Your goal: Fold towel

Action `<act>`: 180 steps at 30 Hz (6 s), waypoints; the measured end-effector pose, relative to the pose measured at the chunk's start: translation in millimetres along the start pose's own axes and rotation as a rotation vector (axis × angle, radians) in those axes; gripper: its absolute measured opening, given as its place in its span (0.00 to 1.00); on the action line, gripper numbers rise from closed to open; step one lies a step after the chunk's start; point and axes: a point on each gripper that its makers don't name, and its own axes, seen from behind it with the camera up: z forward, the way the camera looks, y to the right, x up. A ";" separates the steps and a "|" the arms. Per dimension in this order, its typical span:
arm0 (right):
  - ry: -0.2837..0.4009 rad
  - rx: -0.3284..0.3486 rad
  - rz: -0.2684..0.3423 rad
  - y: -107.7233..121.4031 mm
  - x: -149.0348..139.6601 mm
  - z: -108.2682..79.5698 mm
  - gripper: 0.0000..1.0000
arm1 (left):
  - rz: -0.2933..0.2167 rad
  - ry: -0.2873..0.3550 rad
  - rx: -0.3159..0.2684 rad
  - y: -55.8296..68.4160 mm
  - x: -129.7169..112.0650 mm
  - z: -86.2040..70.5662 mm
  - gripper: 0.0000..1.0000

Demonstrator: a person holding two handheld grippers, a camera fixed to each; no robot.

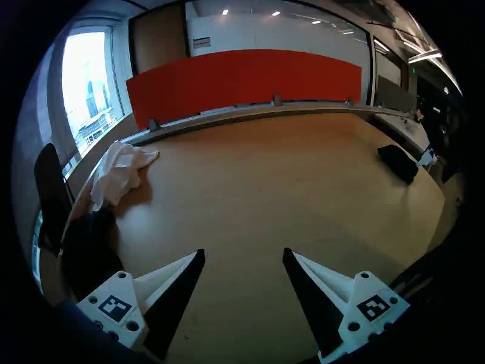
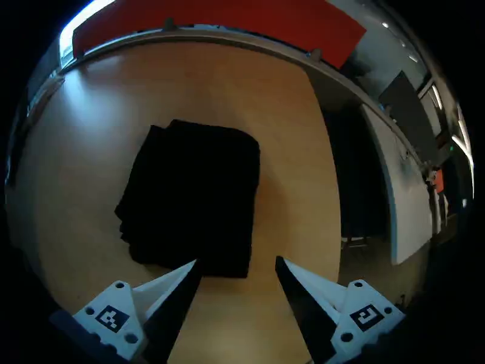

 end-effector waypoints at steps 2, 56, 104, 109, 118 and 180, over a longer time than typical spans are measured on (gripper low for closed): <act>0.008 0.001 0.007 -1.9 1.7 -1.3 1.00 | -0.003 0.002 0.001 -0.1 0.3 0.0 0.96; 0.609 -0.037 0.446 -28.7 129.0 -92.4 1.00 | -0.053 0.021 0.013 -6.9 10.0 3.5 0.96; 1.000 -0.063 0.276 -77.6 207.8 -193.7 1.00 | -0.055 0.204 0.038 -25.9 83.2 4.1 0.96; 1.000 -0.037 0.263 -90.4 212.6 -197.9 1.00 | -0.049 0.276 0.068 -40.5 111.7 1.8 0.96; 1.013 -0.013 0.231 -113.1 225.8 -212.2 1.00 | -0.068 0.373 0.101 -64.2 151.1 3.2 0.96; 1.110 0.027 0.234 -235.9 284.3 -271.6 1.00 | -0.183 0.659 0.144 -110.3 212.0 6.3 0.95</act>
